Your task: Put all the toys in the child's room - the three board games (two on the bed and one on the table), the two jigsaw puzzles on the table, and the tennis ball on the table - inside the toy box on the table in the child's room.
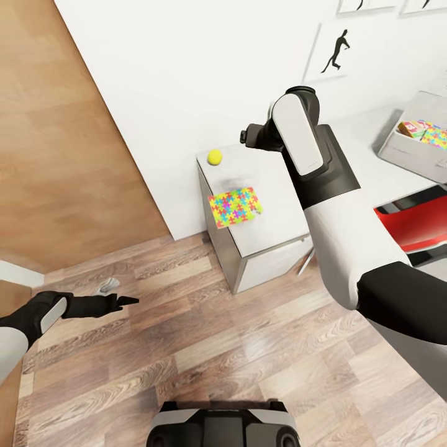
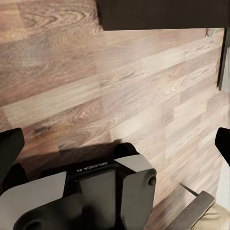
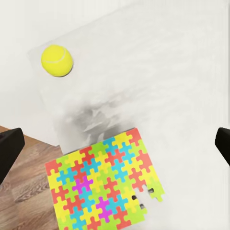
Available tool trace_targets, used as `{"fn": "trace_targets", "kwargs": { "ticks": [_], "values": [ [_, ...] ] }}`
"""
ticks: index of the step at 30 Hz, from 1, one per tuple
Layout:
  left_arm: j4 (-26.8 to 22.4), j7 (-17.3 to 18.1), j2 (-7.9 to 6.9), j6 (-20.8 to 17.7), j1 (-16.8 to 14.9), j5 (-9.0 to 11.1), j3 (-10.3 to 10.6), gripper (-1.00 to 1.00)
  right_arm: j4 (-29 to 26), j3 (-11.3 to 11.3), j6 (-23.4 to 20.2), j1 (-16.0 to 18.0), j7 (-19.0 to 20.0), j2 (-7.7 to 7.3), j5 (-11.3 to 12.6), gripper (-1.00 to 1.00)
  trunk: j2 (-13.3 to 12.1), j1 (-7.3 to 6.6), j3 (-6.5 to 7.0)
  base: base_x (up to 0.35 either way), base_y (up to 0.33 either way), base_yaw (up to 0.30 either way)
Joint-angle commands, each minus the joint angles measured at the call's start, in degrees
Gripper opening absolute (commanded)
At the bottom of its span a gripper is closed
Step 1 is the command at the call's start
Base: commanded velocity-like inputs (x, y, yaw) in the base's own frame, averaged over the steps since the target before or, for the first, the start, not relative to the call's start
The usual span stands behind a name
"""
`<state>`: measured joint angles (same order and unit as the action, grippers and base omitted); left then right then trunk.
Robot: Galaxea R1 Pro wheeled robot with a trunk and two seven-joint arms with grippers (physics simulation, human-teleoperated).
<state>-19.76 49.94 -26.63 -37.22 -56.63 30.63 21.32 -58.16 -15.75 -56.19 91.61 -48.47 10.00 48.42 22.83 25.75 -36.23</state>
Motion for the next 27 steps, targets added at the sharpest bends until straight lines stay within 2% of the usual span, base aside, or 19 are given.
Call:
{"fn": "trace_targets", "kwargs": {
  "ticks": [1, 12, 19, 23, 27],
  "values": [
    [0.0, 0.2, -0.04, -0.4, 0.0, 0.4, 0.3, 1.00, 0.0, -0.1, -0.1, 0.1, -0.6, 0.00, 0.5, 1.00, 0.1, 0.04, 0.02, 0.000, 0.000, 0.000],
    [0.8, 0.7, 0.02, 0.1, 0.8, 0.5, 0.3, 1.00, -0.1, -0.1, -0.1, -0.2, -0.7, 0.00, 0.2, 1.00, 0.1, 0.04, 1.07, 0.000, 0.000, 0.000],
    [1.0, 0.8, 0.00, 0.1, 1.9, 0.5, 0.3, 1.00, -0.6, -0.2, 0.1, -2.6, -0.7, 0.00, 0.1, 1.00, 0.1, 0.04, 1.73, 0.000, 0.000, 0.007],
    [1.0, 0.8, -0.05, 0.1, 3.0, 0.3, 0.3, 1.00, -2.7, -0.1, 0.1, -3.4, -0.7, 0.00, 0.2, 1.00, 0.1, 0.04, 2.11, 0.000, 0.000, 0.061],
    [1.0, 0.8, 0.02, 0.1, 3.6, 0.1, 0.3, 1.00, -4.7, -0.2, 0.1, -5.7, -0.8, 0.00, 0.1, 1.00, 0.1, 0.04, 2.49, 0.000, 0.000, 0.082]
  ]
}}
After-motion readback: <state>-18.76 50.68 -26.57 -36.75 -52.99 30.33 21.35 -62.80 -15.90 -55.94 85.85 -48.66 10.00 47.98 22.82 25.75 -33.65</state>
